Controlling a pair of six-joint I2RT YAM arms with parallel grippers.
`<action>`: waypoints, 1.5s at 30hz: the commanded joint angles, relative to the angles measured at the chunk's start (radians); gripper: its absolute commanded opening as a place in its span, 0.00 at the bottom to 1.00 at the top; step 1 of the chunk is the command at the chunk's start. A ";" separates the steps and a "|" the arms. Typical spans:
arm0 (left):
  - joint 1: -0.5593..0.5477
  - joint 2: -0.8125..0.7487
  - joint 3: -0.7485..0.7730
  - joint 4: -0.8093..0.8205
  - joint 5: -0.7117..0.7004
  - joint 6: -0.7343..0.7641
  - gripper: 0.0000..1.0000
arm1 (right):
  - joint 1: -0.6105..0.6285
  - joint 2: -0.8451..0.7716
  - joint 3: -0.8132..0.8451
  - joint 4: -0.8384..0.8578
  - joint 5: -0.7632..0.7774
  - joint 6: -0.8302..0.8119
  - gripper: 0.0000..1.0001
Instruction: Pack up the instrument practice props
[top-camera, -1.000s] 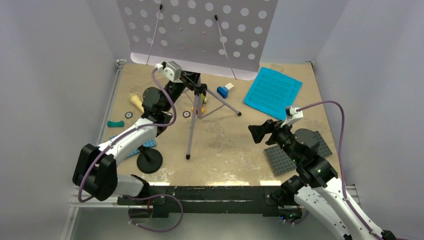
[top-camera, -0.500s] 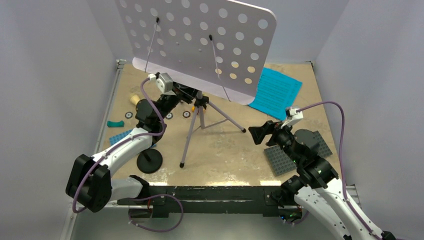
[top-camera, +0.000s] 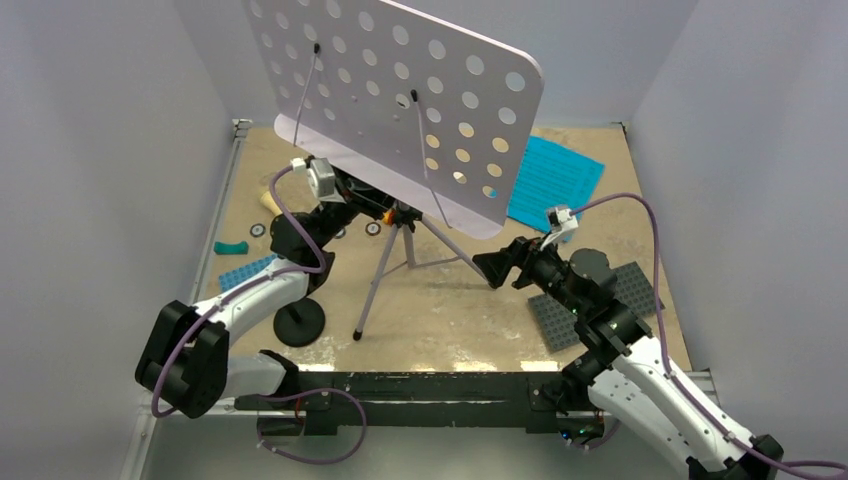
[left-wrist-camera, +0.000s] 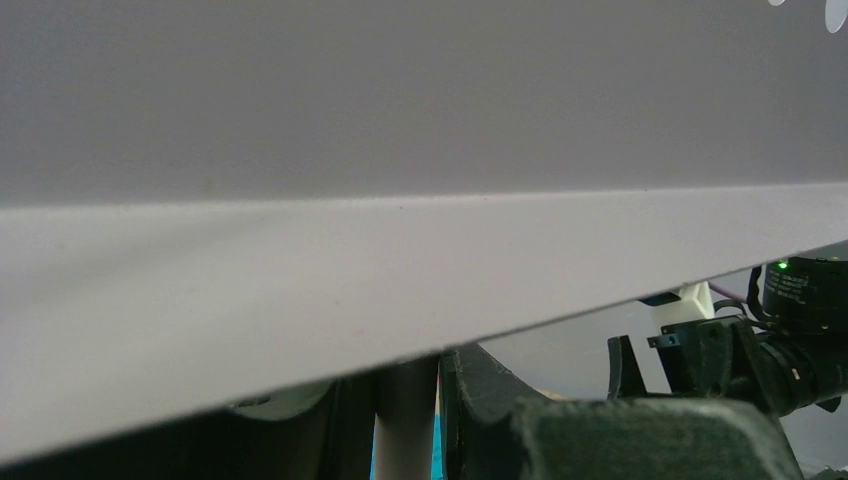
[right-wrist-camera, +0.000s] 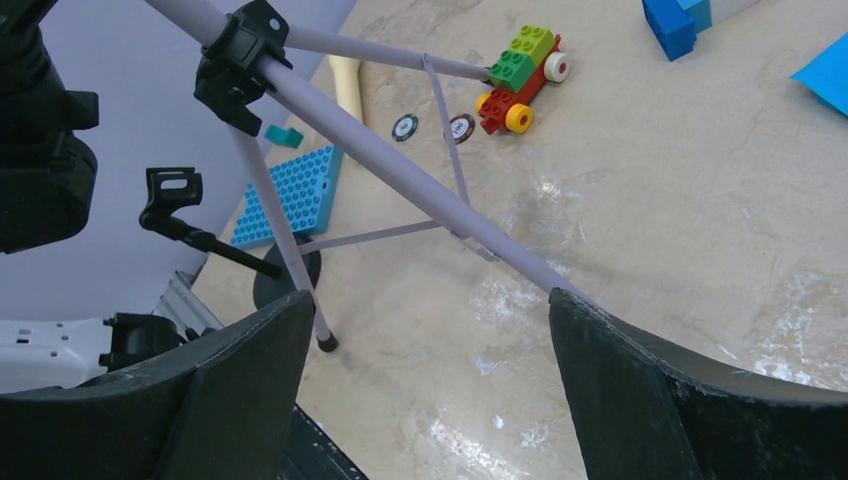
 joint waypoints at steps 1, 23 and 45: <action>-0.003 -0.066 -0.013 -0.016 -0.025 -0.020 0.00 | 0.005 0.066 0.043 0.104 -0.023 0.018 0.90; -0.058 -0.129 -0.065 -0.300 -0.217 0.198 0.00 | 0.165 0.427 0.215 0.481 0.014 -0.171 0.71; -0.140 -0.123 -0.016 -0.371 -0.334 0.364 0.00 | 0.170 0.585 0.364 0.386 -0.207 0.210 0.51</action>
